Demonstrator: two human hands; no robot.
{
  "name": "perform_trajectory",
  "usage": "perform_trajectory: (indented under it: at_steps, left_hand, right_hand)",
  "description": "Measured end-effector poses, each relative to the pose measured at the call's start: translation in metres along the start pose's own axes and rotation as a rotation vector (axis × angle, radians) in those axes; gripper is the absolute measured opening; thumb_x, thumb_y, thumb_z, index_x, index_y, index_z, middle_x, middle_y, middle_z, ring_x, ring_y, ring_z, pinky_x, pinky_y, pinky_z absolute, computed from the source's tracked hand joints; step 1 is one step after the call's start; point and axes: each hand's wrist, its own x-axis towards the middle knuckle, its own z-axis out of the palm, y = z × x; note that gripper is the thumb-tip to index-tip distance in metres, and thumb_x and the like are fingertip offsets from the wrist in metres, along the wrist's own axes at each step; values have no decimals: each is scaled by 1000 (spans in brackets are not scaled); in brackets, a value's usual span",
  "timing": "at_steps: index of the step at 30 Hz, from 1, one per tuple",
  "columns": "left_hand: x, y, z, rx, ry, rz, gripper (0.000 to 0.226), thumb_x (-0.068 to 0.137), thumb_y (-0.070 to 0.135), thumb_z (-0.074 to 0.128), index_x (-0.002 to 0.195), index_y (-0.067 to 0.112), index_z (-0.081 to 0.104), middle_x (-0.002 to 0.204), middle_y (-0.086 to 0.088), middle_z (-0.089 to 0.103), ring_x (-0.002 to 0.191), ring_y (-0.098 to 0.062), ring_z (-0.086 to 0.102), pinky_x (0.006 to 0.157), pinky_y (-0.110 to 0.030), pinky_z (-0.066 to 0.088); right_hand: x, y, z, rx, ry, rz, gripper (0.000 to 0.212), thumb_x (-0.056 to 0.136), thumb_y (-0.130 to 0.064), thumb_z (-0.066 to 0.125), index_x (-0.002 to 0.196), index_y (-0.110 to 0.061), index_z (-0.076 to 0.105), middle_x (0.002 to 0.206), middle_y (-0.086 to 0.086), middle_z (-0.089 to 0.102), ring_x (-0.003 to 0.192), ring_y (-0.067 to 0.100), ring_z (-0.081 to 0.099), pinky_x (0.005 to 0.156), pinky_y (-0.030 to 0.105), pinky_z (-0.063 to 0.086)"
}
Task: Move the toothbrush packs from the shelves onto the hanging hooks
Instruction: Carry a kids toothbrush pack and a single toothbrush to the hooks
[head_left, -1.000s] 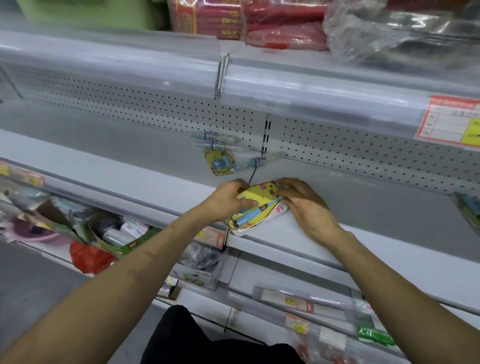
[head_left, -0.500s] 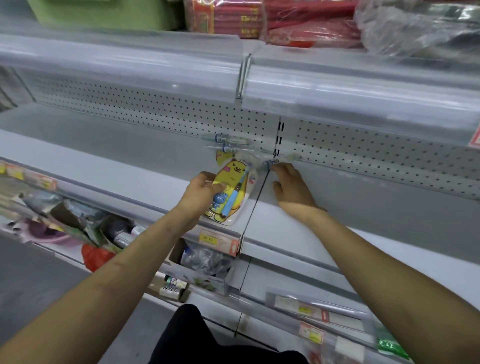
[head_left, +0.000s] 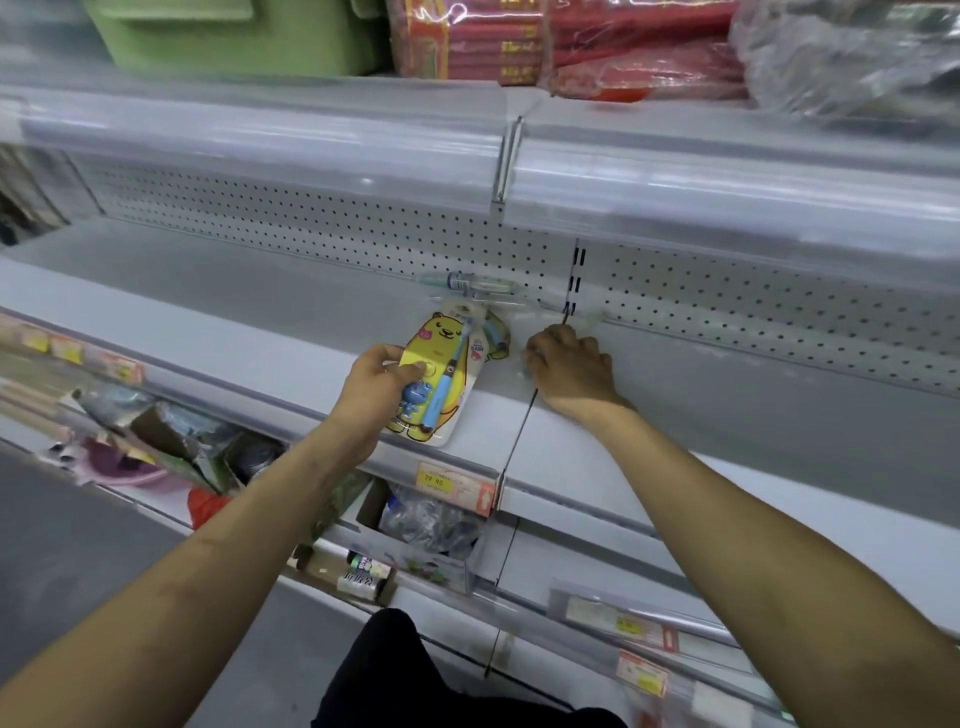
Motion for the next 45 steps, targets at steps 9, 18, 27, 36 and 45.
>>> perform_trajectory:
  at_steps: [9,18,27,36,45]
  left_hand:
    - [-9,0,8,-52,10,-23,16,100,12,69,114,8,63,95,-15,74,68,-22,73,60,-37,63]
    - [-16,5,3,-29,26,-43,15,100,15,69,113,11,64,102,-17,77,81,-30,77,67,-42,65]
    - [-61,9,4,-164,61,-118,14,97,6,69,108,10,62,96,-19,76,71,-28,75,51,-34,58]
    - [-204,-9,10,-337,296,-174,11,99,8,67,108,12,64,112,-20,77,98,-37,76,88,-54,62]
    - [-392,-29,-13,-440,722,-220,20,100,11,67,119,9,64,114,-16,77,96,-38,77,75,-44,62]
  right_hand:
    - [-31,21,-1,18,46,-82,54,101,-3,44,148,-27,54,164,0,34,132,34,47,108,40,41]
    - [-8,11,-21,134,39,126,25,100,-14,58,77,-9,50,83,8,53,81,28,55,52,29,29]
    - [-80,2,-43,829,-130,240,40,81,0,84,118,-11,74,109,6,73,98,23,68,88,31,53]
    - [-177,-1,-80,1085,-428,195,42,85,11,75,120,-9,66,105,10,72,84,20,68,66,24,52]
    - [-265,-70,-66,1058,-774,-45,57,82,15,76,129,-17,65,110,-2,70,98,9,71,76,15,55]
